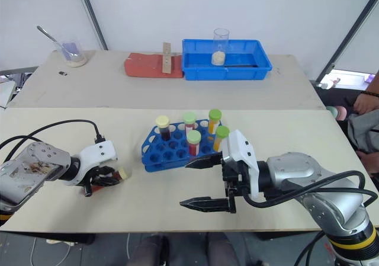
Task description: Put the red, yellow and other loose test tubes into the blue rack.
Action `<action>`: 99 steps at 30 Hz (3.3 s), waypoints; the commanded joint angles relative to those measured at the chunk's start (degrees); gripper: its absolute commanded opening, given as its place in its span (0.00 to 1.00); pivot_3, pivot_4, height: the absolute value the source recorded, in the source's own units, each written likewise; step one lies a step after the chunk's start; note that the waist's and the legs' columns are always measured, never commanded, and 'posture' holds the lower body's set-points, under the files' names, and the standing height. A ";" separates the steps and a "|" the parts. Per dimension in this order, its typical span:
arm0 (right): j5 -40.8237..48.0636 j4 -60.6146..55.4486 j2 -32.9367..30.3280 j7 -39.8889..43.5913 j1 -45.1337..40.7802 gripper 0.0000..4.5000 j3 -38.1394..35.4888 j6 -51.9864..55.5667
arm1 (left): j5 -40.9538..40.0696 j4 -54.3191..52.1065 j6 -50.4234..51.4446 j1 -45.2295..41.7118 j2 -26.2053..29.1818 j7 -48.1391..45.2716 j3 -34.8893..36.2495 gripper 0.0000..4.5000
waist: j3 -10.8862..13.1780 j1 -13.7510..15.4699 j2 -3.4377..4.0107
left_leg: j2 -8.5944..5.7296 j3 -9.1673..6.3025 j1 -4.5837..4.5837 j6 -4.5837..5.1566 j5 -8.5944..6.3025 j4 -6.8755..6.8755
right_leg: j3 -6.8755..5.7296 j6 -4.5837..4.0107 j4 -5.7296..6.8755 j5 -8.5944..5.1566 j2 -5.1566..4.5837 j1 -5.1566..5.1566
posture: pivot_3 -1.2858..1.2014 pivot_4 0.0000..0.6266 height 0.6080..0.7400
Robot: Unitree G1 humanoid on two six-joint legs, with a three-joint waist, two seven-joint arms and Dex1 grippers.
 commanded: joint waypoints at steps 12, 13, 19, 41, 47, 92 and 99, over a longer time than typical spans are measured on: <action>-2.01 -2.90 -7.87 3.26 8.35 0.99 -11.56 -1.97 | -17.82 2.27 -7.27 -14.25 -18.25 -4.03 15.62 0.22 | 0.01 0.79 -0.03 | -0.07 -0.03 -0.18 0.02 -0.01 0.49 | 0.05 0.23 -0.03 0.13 -0.04 0.13 | 0.52 0.24 1.00; -1.93 -3.38 -8.31 3.09 9.13 0.99 -12.02 -1.96 | -17.97 2.21 -7.78 -13.67 -20.64 -2.23 16.02 0.22 | 0.01 0.79 -0.03 | -0.07 -0.04 -0.17 0.02 -0.01 0.52 | 0.05 0.27 -0.04 0.15 -0.04 0.17 | 0.52 0.24 1.00; -2.52 -6.79 -9.06 -1.75 13.65 0.99 -13.53 0.27 | -12.10 4.56 -18.27 -8.87 -32.11 5.64 13.37 0.22 | 0.00 0.11 -0.04 | -0.06 -0.10 -0.10 0.01 0.00 0.57 | 0.07 0.62 0.04 0.42 0.00 0.20 | 0.52 0.24 1.00; -0.53 -11.08 -9.75 -8.71 20.95 0.99 -18.69 1.39 | -6.19 13.21 -32.78 -3.78 -45.49 12.93 11.16 0.22 | -0.02 0.14 -0.06 | -0.10 -0.12 -0.13 0.01 0.00 0.62 | 0.11 0.68 -0.08 0.49 -0.01 0.28 | 0.52 0.24 1.00; -1.20 -10.35 -9.34 -10.35 19.93 0.99 -18.30 1.11 | -5.82 11.94 -36.62 -0.63 -47.04 14.32 11.48 0.22 | -0.03 0.11 -0.06 | -0.09 -0.11 -0.10 0.01 0.00 0.62 | 0.11 0.64 -0.08 0.46 -0.01 0.31 | 0.52 0.24 1.00; -3.57 -6.19 -6.68 -17.81 14.09 0.99 -15.25 1.36 | -0.33 7.23 -50.81 15.00 -50.09 24.54 11.14 0.74 | -0.04 -0.13 -0.05 | -0.04 -0.13 0.31 0.00 -0.02 0.46 | 0.05 0.33 -0.36 0.24 -0.02 0.87 | 0.52 0.24 1.00; -5.19 -5.15 -5.61 -17.22 14.11 0.99 -13.58 0.28 | -1.90 2.89 -48.43 18.64 -43.00 21.40 14.39 0.98 | -0.04 -0.04 -0.05 | -0.04 -0.12 0.24 0.00 -0.02 0.44 | 0.02 0.33 -0.47 0.24 -0.08 0.82 | 0.52 0.24 1.00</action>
